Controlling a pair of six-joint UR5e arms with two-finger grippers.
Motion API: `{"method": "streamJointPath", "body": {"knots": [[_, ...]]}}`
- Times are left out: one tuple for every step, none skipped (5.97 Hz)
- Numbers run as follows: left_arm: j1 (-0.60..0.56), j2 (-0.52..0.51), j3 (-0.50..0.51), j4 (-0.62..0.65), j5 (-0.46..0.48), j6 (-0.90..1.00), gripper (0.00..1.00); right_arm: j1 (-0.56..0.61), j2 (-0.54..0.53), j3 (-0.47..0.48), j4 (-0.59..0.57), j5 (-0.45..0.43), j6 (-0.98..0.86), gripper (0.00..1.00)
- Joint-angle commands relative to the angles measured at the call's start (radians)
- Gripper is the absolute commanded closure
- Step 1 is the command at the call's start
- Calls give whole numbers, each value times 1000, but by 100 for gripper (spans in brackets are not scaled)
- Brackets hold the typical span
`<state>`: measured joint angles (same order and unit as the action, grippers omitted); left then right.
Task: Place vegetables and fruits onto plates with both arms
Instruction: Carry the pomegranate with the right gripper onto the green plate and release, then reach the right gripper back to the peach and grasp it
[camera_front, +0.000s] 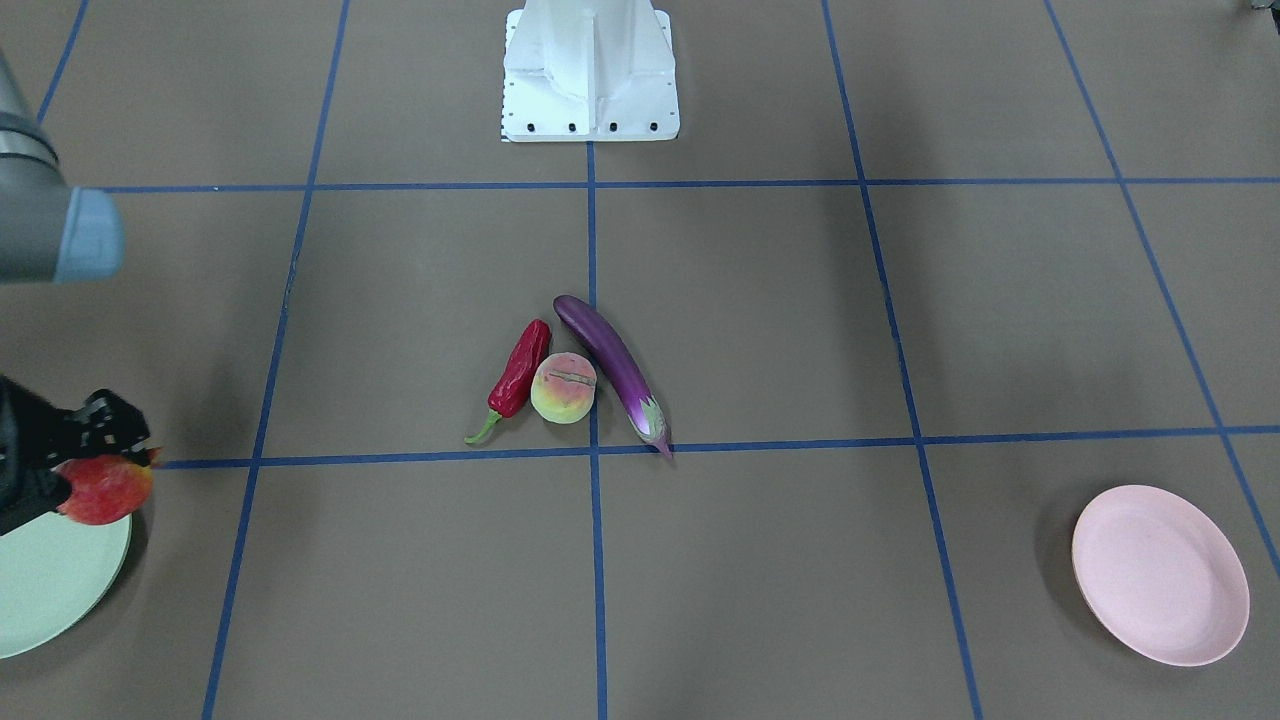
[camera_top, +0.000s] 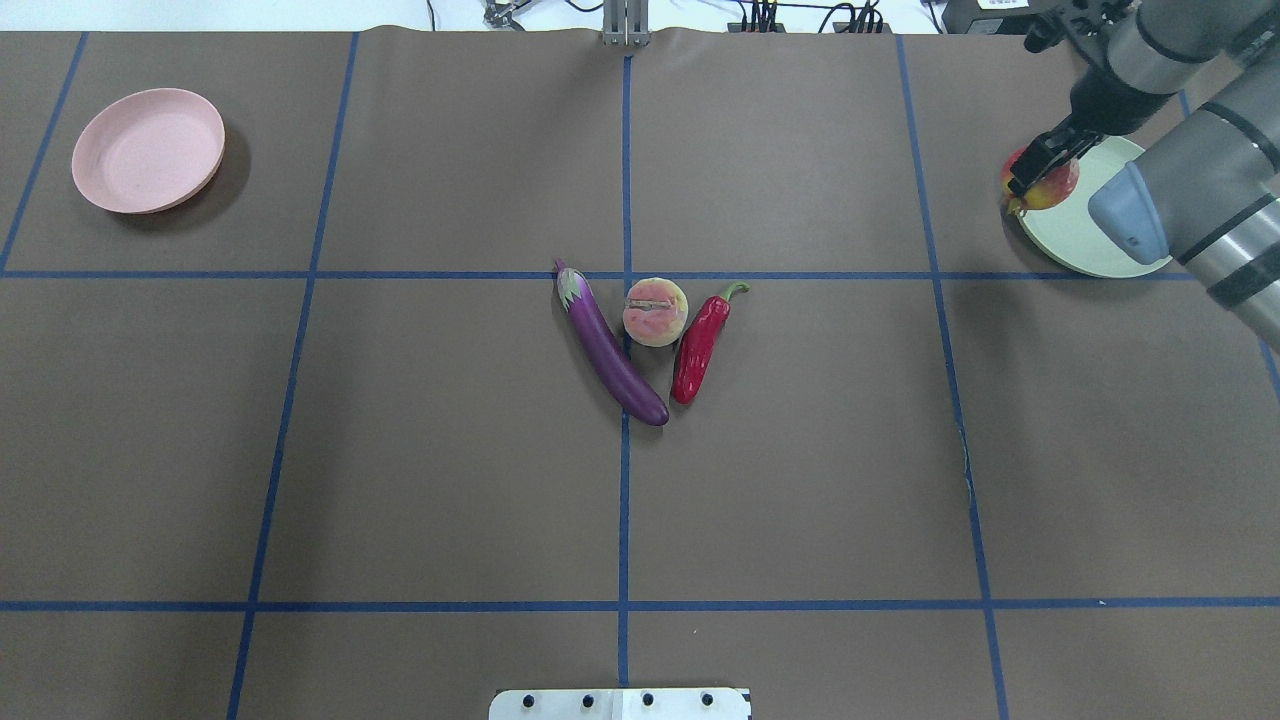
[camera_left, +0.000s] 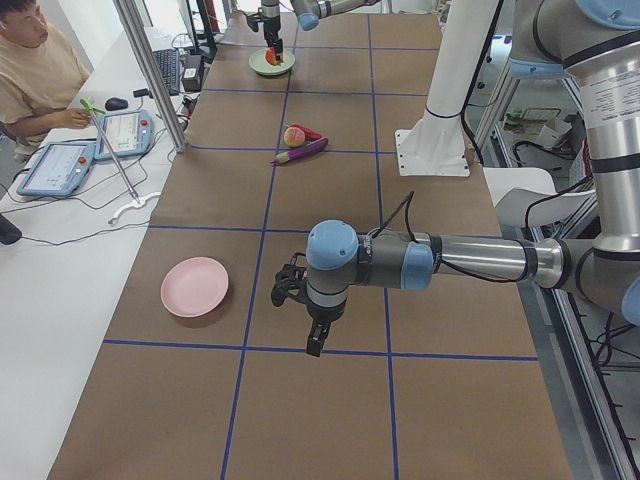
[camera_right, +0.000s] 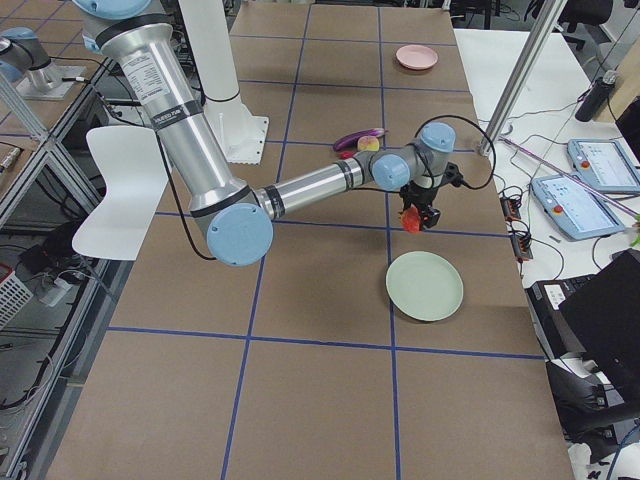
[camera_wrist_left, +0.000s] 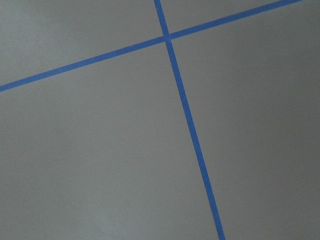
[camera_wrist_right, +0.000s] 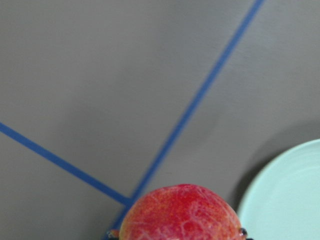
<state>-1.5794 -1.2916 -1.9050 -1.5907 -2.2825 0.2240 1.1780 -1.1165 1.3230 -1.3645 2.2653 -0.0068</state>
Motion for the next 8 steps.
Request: {"method": "streamJointPath", "body": {"knots": [[1, 0, 3, 0, 0, 0, 0, 43, -15, -198, 189, 23, -61, 15], [1, 0, 3, 0, 0, 0, 0, 48, -34, -191, 193, 28, -55, 1], [-1, 0, 4, 0, 0, 0, 0, 49, -28, -161, 193, 92, 78, 1], [-1, 0, 4, 0, 0, 0, 0, 46, -26, -42, 193, 132, 363, 1], [1, 0, 4, 0, 0, 0, 0, -27, 4, 82, 193, 117, 627, 1], [1, -2, 6, 0, 0, 0, 0, -129, 65, 128, 193, 23, 825, 1], [1, -2, 6, 0, 0, 0, 0, -291, 148, 142, 180, -151, 1002, 1], [1, -2, 7, 0, 0, 0, 0, -396, 226, 137, 136, -270, 1107, 1]]}}
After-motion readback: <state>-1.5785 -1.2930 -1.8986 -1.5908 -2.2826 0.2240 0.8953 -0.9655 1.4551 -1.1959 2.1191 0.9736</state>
